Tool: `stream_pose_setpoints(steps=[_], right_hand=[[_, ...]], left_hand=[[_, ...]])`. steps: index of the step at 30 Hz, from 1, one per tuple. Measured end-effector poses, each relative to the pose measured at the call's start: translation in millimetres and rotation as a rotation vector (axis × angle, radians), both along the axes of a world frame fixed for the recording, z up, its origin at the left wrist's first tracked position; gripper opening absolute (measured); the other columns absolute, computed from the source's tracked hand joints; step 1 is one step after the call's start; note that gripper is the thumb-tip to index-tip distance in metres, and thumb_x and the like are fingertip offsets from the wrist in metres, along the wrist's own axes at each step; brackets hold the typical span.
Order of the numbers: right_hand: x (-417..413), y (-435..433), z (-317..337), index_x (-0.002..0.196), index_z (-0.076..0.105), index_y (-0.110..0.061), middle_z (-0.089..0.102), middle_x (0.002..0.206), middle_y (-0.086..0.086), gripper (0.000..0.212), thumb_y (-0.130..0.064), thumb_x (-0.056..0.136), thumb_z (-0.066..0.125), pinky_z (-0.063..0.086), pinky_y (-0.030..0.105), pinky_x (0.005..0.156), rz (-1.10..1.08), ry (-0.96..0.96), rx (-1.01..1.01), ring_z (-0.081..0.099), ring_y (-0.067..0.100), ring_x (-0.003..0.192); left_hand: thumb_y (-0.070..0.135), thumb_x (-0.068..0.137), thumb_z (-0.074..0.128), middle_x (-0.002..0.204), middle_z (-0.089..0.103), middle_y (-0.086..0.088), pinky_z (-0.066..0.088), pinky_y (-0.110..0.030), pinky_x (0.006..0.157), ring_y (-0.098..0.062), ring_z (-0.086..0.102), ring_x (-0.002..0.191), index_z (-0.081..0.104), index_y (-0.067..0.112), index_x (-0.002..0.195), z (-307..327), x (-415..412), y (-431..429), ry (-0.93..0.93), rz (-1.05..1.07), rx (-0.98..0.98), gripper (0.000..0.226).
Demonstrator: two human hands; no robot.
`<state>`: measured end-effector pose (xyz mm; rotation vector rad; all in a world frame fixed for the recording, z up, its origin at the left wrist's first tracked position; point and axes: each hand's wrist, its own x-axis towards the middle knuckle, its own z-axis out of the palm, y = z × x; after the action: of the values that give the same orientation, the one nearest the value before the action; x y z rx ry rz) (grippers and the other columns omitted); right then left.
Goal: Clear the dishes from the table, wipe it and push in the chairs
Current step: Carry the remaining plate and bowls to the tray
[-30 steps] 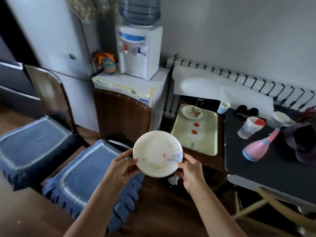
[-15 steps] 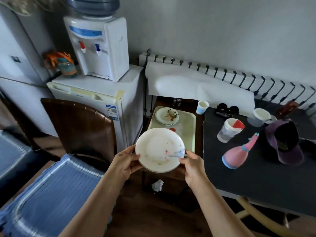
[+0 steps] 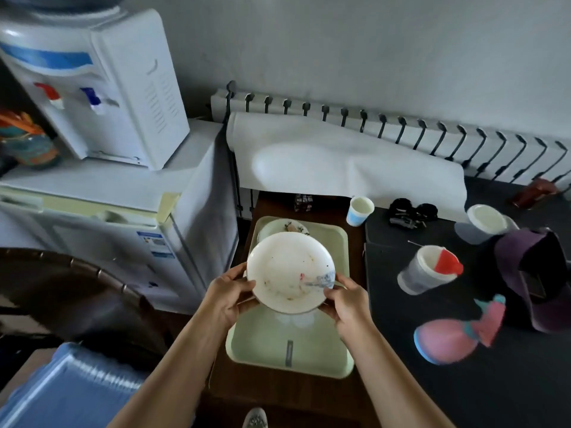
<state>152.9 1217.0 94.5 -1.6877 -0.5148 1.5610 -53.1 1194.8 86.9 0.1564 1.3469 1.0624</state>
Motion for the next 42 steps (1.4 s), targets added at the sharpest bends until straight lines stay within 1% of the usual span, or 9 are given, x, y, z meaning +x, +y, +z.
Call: stream_pose_setpoints(steps=[3,6,11,15,21,34,37,40,42], right_hand=[[-10.6,39.0,-12.4,0.134,0.05,-0.006,0.059,0.109,0.012,0.05,0.014,0.089,0.049,0.058,0.048,0.078,-0.016,-0.029,-0.025,0.064,0.032,0.098],[-20.0,77.6,-28.3,0.133,0.051,-0.009,0.061,0.106,0.011,0.049,0.011,0.089,0.051,0.058,0.046,0.075,-0.025,-0.057,-0.056,0.065,0.032,0.098],[-32.3,127.6,-59.7,0.134,0.051,-0.011,0.064,0.114,0.016,0.052,0.013,0.087,0.052,0.057,0.048,0.08,-0.034,-0.074,-0.104,0.065,0.033,0.098],[-39.8,150.0,-79.0,0.134,0.051,-0.012,0.063,0.118,0.018,0.051,0.011,0.087,0.053,0.058,0.047,0.081,-0.041,-0.096,-0.119,0.065,0.032,0.098],[-41.8,163.6,-94.6,0.135,0.05,-0.014,0.062,0.12,0.016,0.052,0.01,0.088,0.052,0.058,0.047,0.081,-0.024,-0.124,-0.13,0.064,0.031,0.101],[-41.7,159.7,-93.7,0.138,0.048,-0.015,0.062,0.119,0.015,0.051,0.006,0.091,0.05,0.058,0.043,0.081,0.03,-0.172,-0.131,0.063,0.029,0.1],[-40.7,157.4,-86.3,0.137,0.048,-0.013,0.066,0.105,0.011,0.045,0.001,0.094,0.046,0.058,0.039,0.078,0.038,-0.178,-0.162,0.064,0.024,0.089],[-38.0,151.9,-74.2,0.131,0.051,0.001,0.053,0.073,0.004,0.036,-0.011,0.099,0.038,0.05,0.039,0.066,-0.059,-0.226,-0.211,0.047,0.015,0.063],[-37.6,143.7,-62.4,0.123,0.052,0.011,0.048,0.069,0.013,0.038,-0.017,0.1,0.04,0.049,0.047,0.067,-0.109,-0.234,-0.181,0.04,0.017,0.059]], left_hand=[[-0.013,0.084,0.051,0.097,0.065,-0.002,0.06,-0.038,0.056,-0.028,0.065,0.087,0.052,0.012,0.13,-9.9,-4.7,42.1,0.054,-0.001,-0.034,0.052],[-0.013,0.085,0.051,0.102,0.065,-0.004,0.059,-0.038,0.054,-0.027,0.065,0.086,0.051,0.012,0.132,-25.6,-8.2,82.6,0.095,-0.016,-0.068,0.053],[-0.013,0.085,0.05,0.128,0.056,-0.012,0.058,-0.044,0.065,-0.031,0.061,0.101,0.052,0.014,0.132,-51.6,-13.1,130.0,0.149,0.012,-0.116,0.054],[-0.013,0.085,0.051,0.128,0.055,-0.015,0.058,-0.044,0.065,-0.033,0.061,0.101,0.05,0.013,0.133,-68.6,-16.5,153.2,0.177,0.016,-0.146,0.055],[-0.014,0.083,0.053,0.13,0.055,-0.013,0.055,-0.05,0.084,-0.034,0.058,0.109,0.053,0.012,0.131,-87.5,-15.5,169.5,0.25,0.029,-0.181,0.054],[-0.012,0.084,0.054,0.138,0.049,-0.011,0.053,-0.05,0.089,-0.034,0.054,0.116,0.05,0.014,0.134,-90.0,-13.0,167.5,0.257,0.029,-0.201,0.056],[-0.006,0.087,0.055,0.128,0.057,-0.013,0.054,-0.044,0.086,-0.028,0.06,0.104,0.051,0.013,0.132,-89.7,-16.3,163.6,0.183,0.037,-0.206,0.049],[0.011,0.091,0.053,0.099,0.059,-0.011,0.052,-0.033,0.07,-0.017,0.056,0.076,0.062,0.011,0.095,-81.5,-21.8,160.1,0.176,0.111,-0.224,0.01],[0.024,0.094,0.048,0.096,0.055,-0.014,0.049,-0.031,0.073,-0.017,0.054,0.078,0.061,0.006,0.094,-72.5,-26.6,155.4,0.192,0.151,-0.196,0.022]])
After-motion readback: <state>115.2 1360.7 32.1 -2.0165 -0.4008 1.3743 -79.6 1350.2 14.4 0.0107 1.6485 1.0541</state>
